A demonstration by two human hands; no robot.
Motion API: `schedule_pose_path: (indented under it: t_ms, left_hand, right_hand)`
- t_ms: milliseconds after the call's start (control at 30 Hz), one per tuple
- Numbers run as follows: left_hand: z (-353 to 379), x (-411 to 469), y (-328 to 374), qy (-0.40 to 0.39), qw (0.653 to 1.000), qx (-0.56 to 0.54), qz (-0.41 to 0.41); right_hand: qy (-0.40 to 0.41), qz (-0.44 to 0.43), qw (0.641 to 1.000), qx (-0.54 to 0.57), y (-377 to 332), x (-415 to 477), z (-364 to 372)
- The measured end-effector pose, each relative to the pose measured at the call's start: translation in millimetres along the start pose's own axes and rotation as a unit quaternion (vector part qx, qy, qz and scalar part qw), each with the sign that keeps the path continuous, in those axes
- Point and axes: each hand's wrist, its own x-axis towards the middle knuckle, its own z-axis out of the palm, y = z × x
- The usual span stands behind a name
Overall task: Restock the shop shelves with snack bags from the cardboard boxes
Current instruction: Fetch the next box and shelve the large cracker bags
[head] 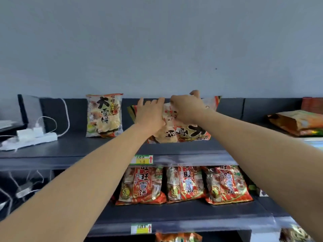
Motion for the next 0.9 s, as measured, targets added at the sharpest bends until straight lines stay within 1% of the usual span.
schedule_pose_path:
  t_ms: [67,133,200,267,333,367,400,433,500,567,633,700,800,867,900]
  left_hand:
    - [12,9,-19,-0.025,0.999,-0.035,-0.020]
    - [27,18,-41,-0.018,0.996,-0.065,-0.062]
    - [43,29,-66,-0.003,0.986,-0.111,-0.124]
    - [57,39,-91,-0.005,0.972,-0.151,-0.178]
    - [71,46,-114,-0.011,0.957,-0.191,-0.217]
    - [79,50,-123,-0.018,0.944,-0.229,-0.237]
    - [87,53,-132,-0.023,0.926,-0.279,-0.254]
    - [96,57,-142,-0.026,0.902,-0.335,-0.270]
    - [111,65,-156,-0.029,0.848,-0.436,-0.299]
    - [125,72,-165,-0.041,0.804,-0.501,-0.319]
    - [140,78,-170,-0.060,0.766,-0.551,-0.327]
    - [156,83,-174,-0.078,0.746,-0.574,-0.328]
    - [177,90,-181,-0.093,0.728,-0.591,-0.334]
    - [190,94,-186,-0.094,0.727,-0.593,-0.333]
    - [197,96,-188,-0.093,0.735,-0.585,-0.331]
  right_hand:
    - [0.020,-0.026,0.999,-0.018,-12,20,14]
    - [0.056,-0.043,0.997,-0.027,-20,41,31]
    - [0.098,-0.044,0.994,-0.015,-23,60,45]
    - [0.136,-0.022,0.990,0.012,-25,74,57]
    - [0.185,0.027,0.980,0.062,-27,85,72]
    - [0.193,0.058,0.975,0.097,-28,90,81]
    - [0.180,0.091,0.969,0.140,-28,96,90]
    - [0.148,0.122,0.963,0.191,-27,102,100]
    - [0.053,0.179,0.937,0.294,-24,115,121]
    - [-0.046,0.225,0.891,0.391,-22,124,140]
    - [-0.111,0.248,0.833,0.481,-25,137,161]
    - [-0.137,0.253,0.788,0.545,-30,148,178]
    - [-0.145,0.281,0.742,0.591,-37,167,198]
    - [-0.140,0.308,0.727,0.597,-39,177,210]
    - [-0.140,0.313,0.724,0.598,-39,182,215]
